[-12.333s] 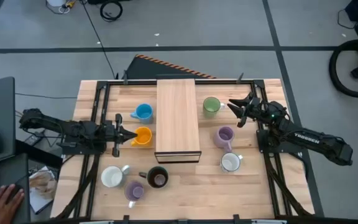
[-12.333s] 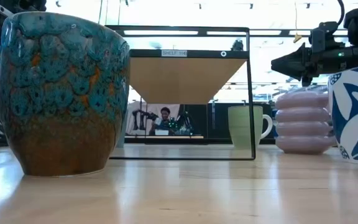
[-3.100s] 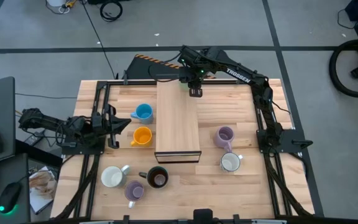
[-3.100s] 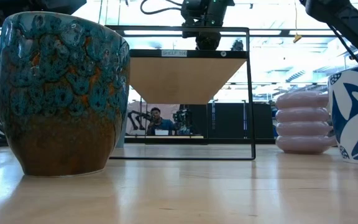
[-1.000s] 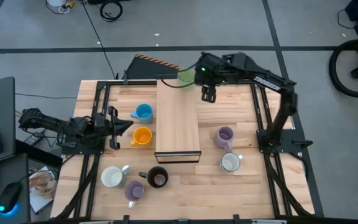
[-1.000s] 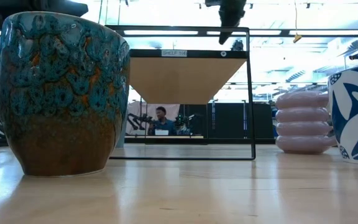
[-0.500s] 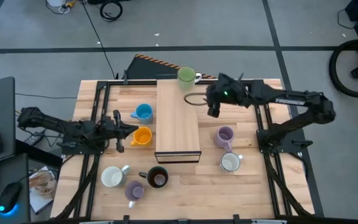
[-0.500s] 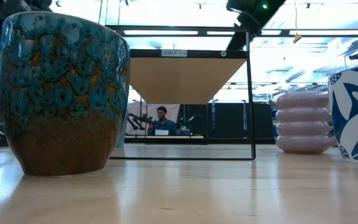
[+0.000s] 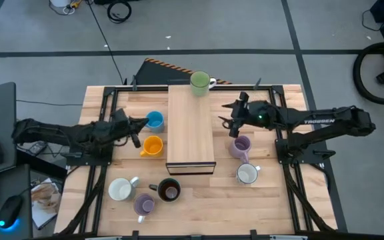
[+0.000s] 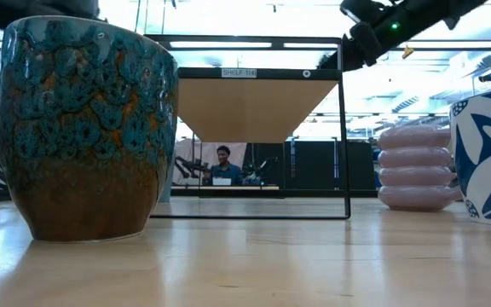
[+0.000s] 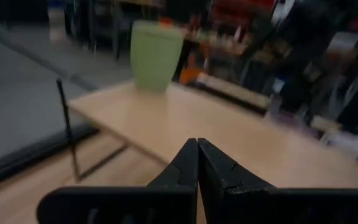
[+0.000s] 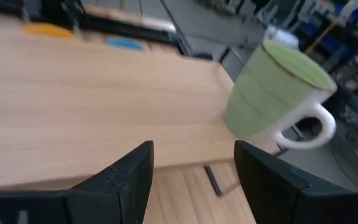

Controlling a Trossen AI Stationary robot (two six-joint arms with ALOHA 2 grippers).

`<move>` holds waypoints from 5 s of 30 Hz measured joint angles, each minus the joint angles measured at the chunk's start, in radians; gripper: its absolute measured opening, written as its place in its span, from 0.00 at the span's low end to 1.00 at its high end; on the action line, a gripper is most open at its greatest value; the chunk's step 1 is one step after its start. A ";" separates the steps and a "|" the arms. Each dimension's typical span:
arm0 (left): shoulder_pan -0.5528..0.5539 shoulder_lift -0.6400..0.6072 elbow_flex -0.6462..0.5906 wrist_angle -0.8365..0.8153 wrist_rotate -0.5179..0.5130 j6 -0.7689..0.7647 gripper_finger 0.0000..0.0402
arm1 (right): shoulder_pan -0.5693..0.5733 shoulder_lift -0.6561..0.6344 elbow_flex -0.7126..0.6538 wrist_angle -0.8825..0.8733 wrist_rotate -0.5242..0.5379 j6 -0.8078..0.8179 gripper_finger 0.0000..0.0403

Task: Place coffee mugs
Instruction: Put the blue mug on the shelf

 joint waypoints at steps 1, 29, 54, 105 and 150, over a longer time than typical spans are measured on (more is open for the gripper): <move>0.027 0.023 0.029 -0.052 0.025 -0.022 0.02 | 0.005 -0.011 -0.024 0.031 -0.001 0.000 0.57; 0.340 0.599 0.479 -0.681 0.494 0.069 0.19 | 0.142 -0.059 -0.245 0.273 0.049 -0.044 0.57; 0.407 0.857 0.603 -0.820 0.512 0.442 0.38 | 0.191 -0.044 -0.243 0.275 0.032 0.001 0.57; 0.430 0.945 1.187 -1.172 0.232 1.064 0.09 | 0.191 -0.033 -0.243 0.301 0.022 0.016 0.57; 0.525 1.073 1.186 -0.937 0.435 1.166 0.10 | 0.191 -0.033 -0.243 0.302 0.022 0.027 0.57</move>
